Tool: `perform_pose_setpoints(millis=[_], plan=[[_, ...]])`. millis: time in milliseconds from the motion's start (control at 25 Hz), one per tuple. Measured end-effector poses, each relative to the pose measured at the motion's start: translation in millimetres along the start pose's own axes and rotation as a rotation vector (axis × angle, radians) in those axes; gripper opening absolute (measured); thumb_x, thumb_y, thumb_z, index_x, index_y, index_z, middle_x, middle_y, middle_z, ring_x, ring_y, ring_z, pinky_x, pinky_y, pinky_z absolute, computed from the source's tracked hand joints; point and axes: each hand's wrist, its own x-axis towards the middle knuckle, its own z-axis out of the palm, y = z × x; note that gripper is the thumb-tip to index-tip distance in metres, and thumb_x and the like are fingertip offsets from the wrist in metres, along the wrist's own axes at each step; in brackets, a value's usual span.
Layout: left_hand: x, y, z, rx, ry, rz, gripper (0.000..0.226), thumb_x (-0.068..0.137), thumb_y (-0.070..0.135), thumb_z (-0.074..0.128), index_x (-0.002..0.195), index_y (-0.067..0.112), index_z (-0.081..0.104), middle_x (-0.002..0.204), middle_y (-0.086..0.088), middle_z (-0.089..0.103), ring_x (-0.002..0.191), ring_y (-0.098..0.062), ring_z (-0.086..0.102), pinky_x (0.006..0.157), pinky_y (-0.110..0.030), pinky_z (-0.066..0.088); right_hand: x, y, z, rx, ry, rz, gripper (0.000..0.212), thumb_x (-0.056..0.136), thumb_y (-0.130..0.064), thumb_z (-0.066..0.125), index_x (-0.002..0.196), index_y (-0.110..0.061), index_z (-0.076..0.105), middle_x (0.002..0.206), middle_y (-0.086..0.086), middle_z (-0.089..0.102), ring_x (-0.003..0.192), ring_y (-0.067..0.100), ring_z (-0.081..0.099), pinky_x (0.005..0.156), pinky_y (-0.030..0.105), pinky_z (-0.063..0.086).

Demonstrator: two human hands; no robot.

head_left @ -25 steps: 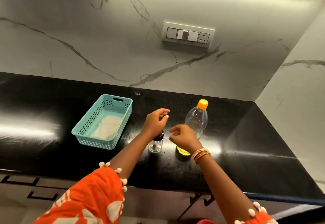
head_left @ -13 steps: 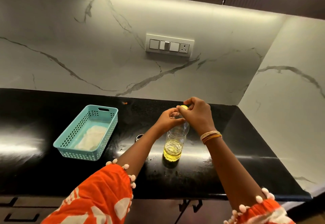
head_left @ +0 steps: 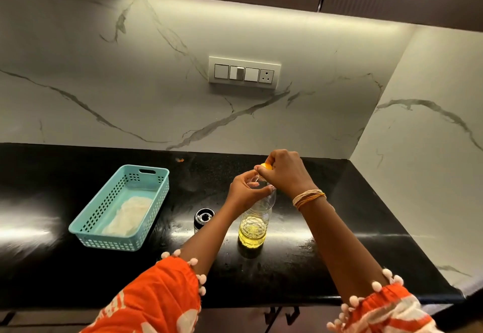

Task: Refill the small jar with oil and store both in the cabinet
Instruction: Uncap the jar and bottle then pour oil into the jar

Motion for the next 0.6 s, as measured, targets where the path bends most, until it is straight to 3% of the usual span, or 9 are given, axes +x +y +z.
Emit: perform_pose_setpoints(millis=[160,400,480,600], plan=[[0.5,2.6,-0.2,-0.033,-0.001,-0.02,0.065,0.071,0.015,0.083,0.131,0.009,0.057,0.129,-0.017,0.062,0.116,-0.029,0.061,0.097,-0.051,0.051,3.1,5.2,-5.5,-0.044,-0.066,-0.101,0.034,0.085,-0.037,0.068,0.102,-0.008,0.066,0.094,0.01,0.068,0.085,0.021,0.062,0.079,0.032,0.055],[-2.3,3.3,0.4,-0.065,-0.013,0.006,0.058,0.066,0.025,0.085,0.119,0.017,0.065,0.121,-0.017,0.066,0.114,-0.033,0.062,0.096,-0.054,0.051,6.8,12.1,-12.1,-0.001,-0.201,-0.225,0.026,0.087,-0.019,0.067,0.112,-0.012,0.066,0.099,0.001,0.054,0.094,0.017,0.055,0.078,0.022,0.044],[-3.7,4.8,0.7,-0.065,-0.011,0.013,0.063,0.059,0.036,0.084,0.117,0.018,0.065,0.121,-0.015,0.067,0.114,-0.032,0.063,0.096,-0.053,0.051,5.1,14.7,-12.1,0.045,-0.21,-0.23,0.031,0.086,-0.014,0.067,0.117,-0.015,0.066,0.106,0.004,0.057,0.095,0.014,0.054,0.08,0.021,0.045],[-1.8,0.9,0.9,-0.085,-0.014,0.027,0.057,0.066,0.025,0.083,0.119,0.016,0.064,0.12,-0.015,0.067,0.114,-0.034,0.062,0.097,-0.057,0.049,-2.7,18.7,-8.3,0.201,-0.142,-0.178,0.046,0.08,-0.019,0.073,0.124,-0.025,0.06,0.114,0.003,0.059,0.099,0.013,0.056,0.079,0.018,0.047]])
